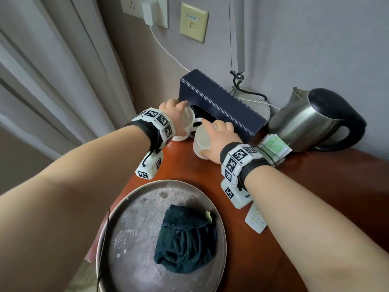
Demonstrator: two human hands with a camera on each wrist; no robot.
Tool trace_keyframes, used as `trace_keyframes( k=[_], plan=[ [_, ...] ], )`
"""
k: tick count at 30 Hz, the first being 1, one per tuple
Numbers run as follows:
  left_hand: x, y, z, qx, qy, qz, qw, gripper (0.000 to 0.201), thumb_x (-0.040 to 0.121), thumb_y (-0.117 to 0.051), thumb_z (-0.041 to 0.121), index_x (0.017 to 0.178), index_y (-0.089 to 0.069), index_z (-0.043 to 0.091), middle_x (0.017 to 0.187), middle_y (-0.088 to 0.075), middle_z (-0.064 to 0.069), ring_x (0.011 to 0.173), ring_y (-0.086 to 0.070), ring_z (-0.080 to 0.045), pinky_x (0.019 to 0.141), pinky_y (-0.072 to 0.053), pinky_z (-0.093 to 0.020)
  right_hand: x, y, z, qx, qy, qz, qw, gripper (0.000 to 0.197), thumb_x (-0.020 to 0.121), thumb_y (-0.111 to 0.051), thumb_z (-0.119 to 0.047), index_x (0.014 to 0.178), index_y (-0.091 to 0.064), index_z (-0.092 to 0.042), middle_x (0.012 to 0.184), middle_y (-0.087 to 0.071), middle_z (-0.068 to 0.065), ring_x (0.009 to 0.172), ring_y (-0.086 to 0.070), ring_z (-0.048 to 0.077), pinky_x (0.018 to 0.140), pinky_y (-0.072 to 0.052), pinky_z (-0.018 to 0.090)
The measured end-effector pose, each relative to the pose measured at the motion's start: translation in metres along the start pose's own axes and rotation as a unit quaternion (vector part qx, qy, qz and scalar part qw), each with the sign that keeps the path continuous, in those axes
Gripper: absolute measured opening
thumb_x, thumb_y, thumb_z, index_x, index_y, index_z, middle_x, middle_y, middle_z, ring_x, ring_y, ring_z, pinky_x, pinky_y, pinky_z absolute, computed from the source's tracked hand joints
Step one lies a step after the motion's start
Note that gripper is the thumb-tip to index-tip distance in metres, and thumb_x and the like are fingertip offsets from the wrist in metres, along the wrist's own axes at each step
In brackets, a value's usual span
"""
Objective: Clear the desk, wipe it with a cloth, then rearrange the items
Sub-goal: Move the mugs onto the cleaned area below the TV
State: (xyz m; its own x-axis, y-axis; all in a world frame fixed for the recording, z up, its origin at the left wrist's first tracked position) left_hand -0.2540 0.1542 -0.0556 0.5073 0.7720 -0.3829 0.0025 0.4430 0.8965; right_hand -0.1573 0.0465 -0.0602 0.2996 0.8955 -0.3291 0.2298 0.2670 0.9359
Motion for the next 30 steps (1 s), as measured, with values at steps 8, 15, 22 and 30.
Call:
trace_keyframes(
  k=[8,15,22,30],
  plan=[
    [-0.003,0.000,-0.002,0.043,0.037,0.004,0.998,0.087,0.073,-0.072,0.031,0.145,-0.023,0.025,0.137,-0.029,-0.004,0.131,-0.029,-0.024,0.097,-0.041,-0.041,-0.003,-0.001,0.005,0.054,-0.023,-0.052,0.997,0.092,0.078,-0.068,-0.044,0.147,-0.009,-0.031,0.147,-0.017,0.005,0.128,-0.034,0.030,0.096,-0.041,0.041],
    [-0.032,0.015,-0.005,0.039,0.051,0.052,0.997,0.083,0.073,-0.072,0.026,0.143,-0.028,0.025,0.136,-0.030,-0.005,0.129,-0.030,-0.025,0.096,-0.041,-0.041,-0.021,0.001,0.009,0.068,0.001,-0.027,0.997,0.097,0.076,-0.071,-0.040,0.149,-0.007,-0.028,0.148,-0.023,0.008,0.130,-0.037,0.031,0.101,-0.039,0.041],
    [-0.091,0.034,0.019,0.026,0.060,0.085,0.994,0.083,0.070,-0.074,0.030,0.141,-0.031,0.029,0.131,-0.034,-0.004,0.126,-0.033,-0.025,0.091,-0.043,-0.042,-0.071,0.030,0.032,0.082,0.034,0.015,0.996,0.096,0.076,-0.069,-0.045,0.148,-0.008,-0.029,0.146,-0.026,0.008,0.129,-0.041,0.031,0.100,-0.041,0.042],
    [-0.195,0.039,0.102,-0.035,0.034,0.143,0.988,0.087,0.070,-0.075,0.030,0.143,-0.028,0.030,0.138,-0.033,0.000,0.133,-0.029,-0.023,0.099,-0.040,-0.043,-0.169,0.068,0.095,0.092,0.050,0.097,0.990,0.097,0.074,-0.070,-0.047,0.148,-0.009,-0.032,0.146,-0.028,0.009,0.128,-0.042,0.032,0.104,-0.039,0.042]
  ],
)
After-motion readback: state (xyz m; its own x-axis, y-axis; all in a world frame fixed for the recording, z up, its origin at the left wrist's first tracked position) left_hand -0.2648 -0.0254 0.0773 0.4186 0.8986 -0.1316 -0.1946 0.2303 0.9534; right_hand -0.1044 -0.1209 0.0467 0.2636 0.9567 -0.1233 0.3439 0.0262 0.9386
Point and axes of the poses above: each hand's wrist, its own x-axis towards the middle knuckle, its own y-axis out of the back of the hand, z = x × y, the point moved 4 cm from there along x, towards the middle knuckle
